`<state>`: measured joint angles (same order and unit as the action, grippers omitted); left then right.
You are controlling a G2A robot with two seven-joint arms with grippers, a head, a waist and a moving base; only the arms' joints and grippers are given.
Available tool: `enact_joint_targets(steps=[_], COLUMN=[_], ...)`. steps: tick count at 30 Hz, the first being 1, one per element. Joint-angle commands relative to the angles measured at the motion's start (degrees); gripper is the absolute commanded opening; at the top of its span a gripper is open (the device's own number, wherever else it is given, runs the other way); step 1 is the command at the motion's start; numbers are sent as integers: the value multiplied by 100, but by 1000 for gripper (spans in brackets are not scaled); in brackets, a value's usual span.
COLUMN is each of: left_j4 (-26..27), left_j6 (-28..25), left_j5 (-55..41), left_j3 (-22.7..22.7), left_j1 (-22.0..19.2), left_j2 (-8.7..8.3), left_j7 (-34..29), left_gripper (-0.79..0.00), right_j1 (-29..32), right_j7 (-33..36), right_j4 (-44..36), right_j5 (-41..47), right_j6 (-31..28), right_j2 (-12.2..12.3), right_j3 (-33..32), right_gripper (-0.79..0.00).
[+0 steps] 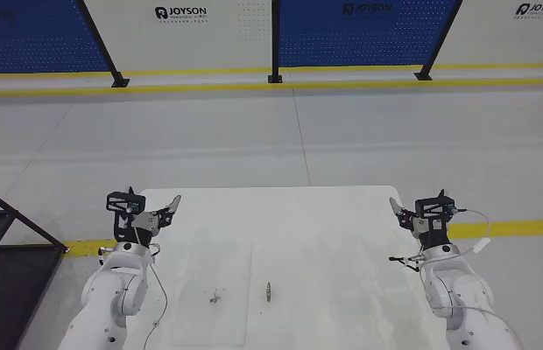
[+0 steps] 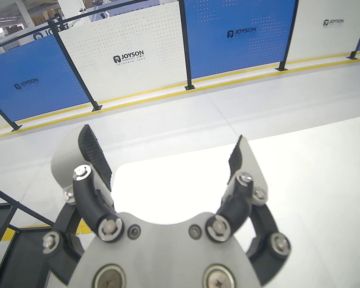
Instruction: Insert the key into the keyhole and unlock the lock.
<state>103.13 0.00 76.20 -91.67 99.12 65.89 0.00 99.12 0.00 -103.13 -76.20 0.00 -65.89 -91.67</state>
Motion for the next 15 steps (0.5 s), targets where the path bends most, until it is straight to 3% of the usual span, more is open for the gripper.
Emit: enact_joint_targets(steps=[1, 7, 12, 15], left_j4=[2, 488, 1300, 1708], left_j6=[-14, -549, -1529, -1591], left_j5=[23, 288, 479, 813], left_j3=[8, 17, -72, 22], left_j1=[2, 452, 1530, 2138], left_j2=[-1, -28, -92, -101], left_j7=[-8, -196, -621, -1119], left_gripper=[0, 0, 0, 0], right_j1=[0, 0, 0, 0], right_j7=[0, 0, 0, 0], right_j4=[0, 0, 0, 0], right_j5=[0, 0, 0, 0], right_j6=[0, 0, 0, 0], right_j2=[0, 0, 0, 0], right_j3=[0, 0, 0, 0], right_gripper=[0, 0, 0, 0])
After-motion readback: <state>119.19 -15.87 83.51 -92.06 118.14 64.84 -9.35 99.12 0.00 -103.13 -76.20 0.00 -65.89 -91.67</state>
